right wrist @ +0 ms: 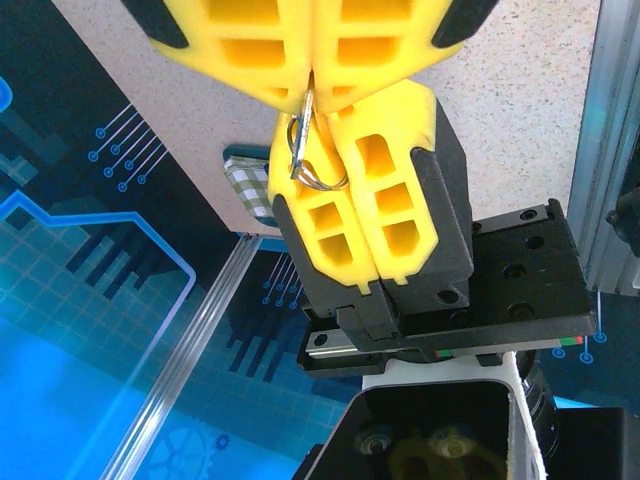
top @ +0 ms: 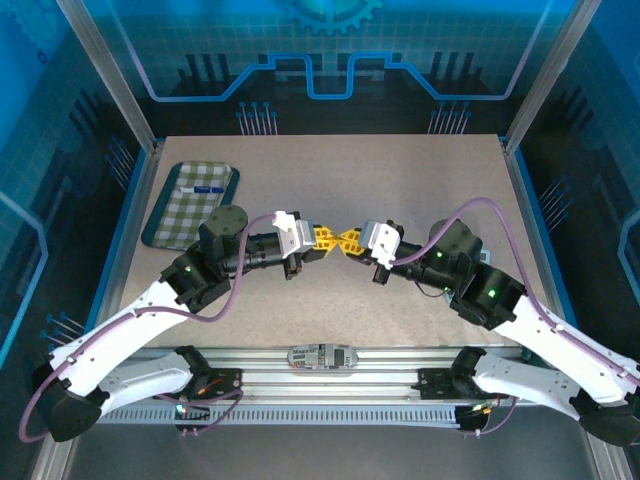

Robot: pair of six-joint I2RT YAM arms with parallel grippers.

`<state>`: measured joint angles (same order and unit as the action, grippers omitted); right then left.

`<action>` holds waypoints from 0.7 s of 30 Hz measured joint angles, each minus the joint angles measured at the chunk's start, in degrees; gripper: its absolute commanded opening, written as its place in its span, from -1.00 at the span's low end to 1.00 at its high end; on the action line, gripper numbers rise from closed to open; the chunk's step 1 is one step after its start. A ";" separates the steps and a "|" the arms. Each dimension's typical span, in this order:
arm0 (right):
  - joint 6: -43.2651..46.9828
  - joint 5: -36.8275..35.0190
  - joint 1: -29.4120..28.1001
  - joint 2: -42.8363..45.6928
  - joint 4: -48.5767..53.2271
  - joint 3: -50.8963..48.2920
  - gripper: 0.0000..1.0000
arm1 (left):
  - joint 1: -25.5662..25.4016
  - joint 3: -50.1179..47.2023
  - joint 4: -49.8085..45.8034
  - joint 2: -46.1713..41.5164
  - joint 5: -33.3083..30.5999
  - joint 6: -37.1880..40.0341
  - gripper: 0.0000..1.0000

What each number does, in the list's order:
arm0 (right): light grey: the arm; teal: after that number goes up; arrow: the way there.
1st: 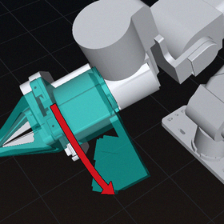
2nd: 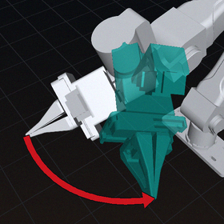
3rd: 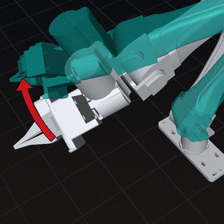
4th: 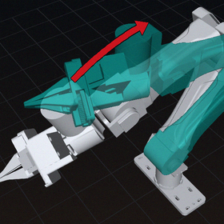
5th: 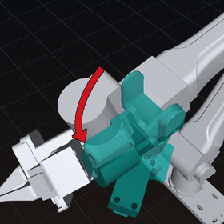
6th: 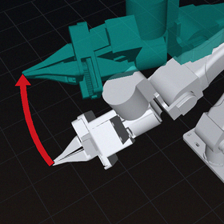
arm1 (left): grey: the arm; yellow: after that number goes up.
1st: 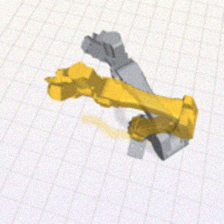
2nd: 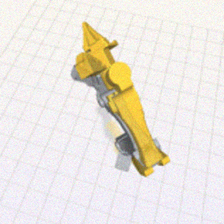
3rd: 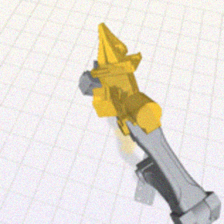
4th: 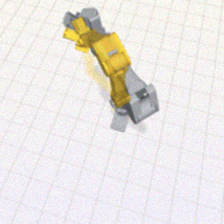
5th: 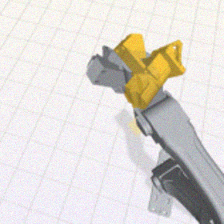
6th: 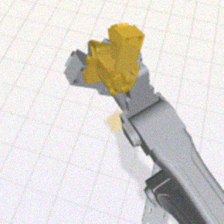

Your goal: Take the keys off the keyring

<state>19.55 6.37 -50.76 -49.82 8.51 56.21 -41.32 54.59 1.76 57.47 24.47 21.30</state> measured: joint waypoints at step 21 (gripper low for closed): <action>-5.75 -1.92 -0.20 -4.55 0.07 3.32 -0.95 | 0.44 2.60 -4.52 0.81 -1.25 1.75 -1.00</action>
<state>13.80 4.45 -50.96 -54.37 8.58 59.53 -40.88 57.19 -2.76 58.28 23.22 23.05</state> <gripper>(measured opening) 0.080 0.054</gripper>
